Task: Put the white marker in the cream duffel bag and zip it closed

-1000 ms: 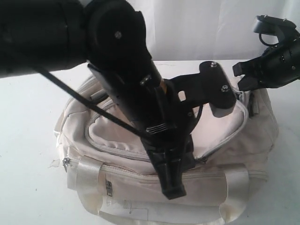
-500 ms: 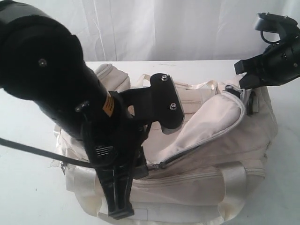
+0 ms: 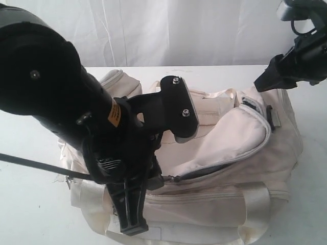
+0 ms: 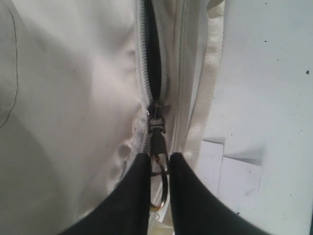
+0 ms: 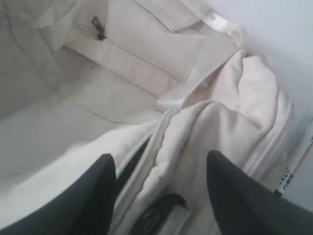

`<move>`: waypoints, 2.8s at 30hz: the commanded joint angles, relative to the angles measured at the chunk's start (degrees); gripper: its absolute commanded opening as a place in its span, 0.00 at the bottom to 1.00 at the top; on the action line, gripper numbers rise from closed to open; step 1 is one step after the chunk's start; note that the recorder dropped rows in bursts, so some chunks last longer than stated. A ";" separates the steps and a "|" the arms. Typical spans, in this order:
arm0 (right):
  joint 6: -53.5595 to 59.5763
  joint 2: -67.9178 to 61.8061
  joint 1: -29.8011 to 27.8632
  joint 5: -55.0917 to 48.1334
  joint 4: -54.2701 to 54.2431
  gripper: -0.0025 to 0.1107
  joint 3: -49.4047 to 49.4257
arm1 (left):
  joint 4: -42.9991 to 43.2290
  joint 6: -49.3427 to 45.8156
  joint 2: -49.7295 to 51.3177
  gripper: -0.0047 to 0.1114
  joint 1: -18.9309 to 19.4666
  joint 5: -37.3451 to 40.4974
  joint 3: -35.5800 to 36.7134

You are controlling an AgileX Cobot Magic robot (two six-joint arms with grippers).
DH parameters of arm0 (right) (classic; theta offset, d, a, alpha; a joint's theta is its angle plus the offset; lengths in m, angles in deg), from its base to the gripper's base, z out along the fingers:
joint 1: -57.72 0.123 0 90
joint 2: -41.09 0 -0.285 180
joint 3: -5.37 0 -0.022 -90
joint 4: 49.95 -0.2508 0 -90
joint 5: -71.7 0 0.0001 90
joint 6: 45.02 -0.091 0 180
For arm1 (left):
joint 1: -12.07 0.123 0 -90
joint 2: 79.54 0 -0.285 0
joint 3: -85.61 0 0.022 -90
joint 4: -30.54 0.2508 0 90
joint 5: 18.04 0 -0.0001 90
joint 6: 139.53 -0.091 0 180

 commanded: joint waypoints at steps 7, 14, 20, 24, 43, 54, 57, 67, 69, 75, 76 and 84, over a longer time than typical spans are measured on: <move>16.15 12.27 6.73 -12.67 1.48 0.49 2.41 | 0.08 0.41 -0.02 0.04 -0.51 -0.81 0.30; 16.62 17.27 13.12 -13.00 9.37 0.49 8.21 | 0.24 0.26 -0.02 0.04 -0.51 -0.95 0.30; 20.09 19.91 18.63 -11.07 9.48 0.49 12.24 | 1.09 0.27 -0.02 0.04 -0.41 -0.95 0.30; 20.44 20.52 21.04 -10.10 9.61 0.49 13.54 | 1.09 0.27 -0.02 0.04 -0.41 -0.84 0.30; 24.35 18.59 25.45 3.30 10.66 0.49 22.29 | 1.24 0.80 -0.02 0.04 -0.41 -1.85 0.30; 26.36 14.19 27.06 6.18 10.44 0.24 22.29 | 1.24 1.84 -0.02 0.04 -0.41 -1.75 0.30; 20.46 14.19 27.06 8.19 12.23 0.02 22.29 | 1.24 1.84 -0.40 0.04 -0.41 0.06 0.30; 12.33 14.39 27.06 8.56 20.00 0.02 22.29 | 8.16 4.76 -7.02 0.04 6.18 6.41 3.00; 12.33 14.39 27.06 8.56 20.00 0.02 22.29 | 8.18 4.55 -8.06 0.04 7.93 6.28 4.02; 12.10 14.39 27.06 8.56 20.00 0.02 22.29 | 9.18 4.43 -10.80 0.04 12.10 5.25 6.34; 11.90 14.39 27.06 8.56 20.21 0.02 22.29 | 9.16 4.43 -10.94 0.04 12.85 5.25 6.61; 8.53 14.39 27.06 6.88 24.47 0.02 22.29 | 11.15 3.15 -11.72 0.04 18.29 3.87 6.94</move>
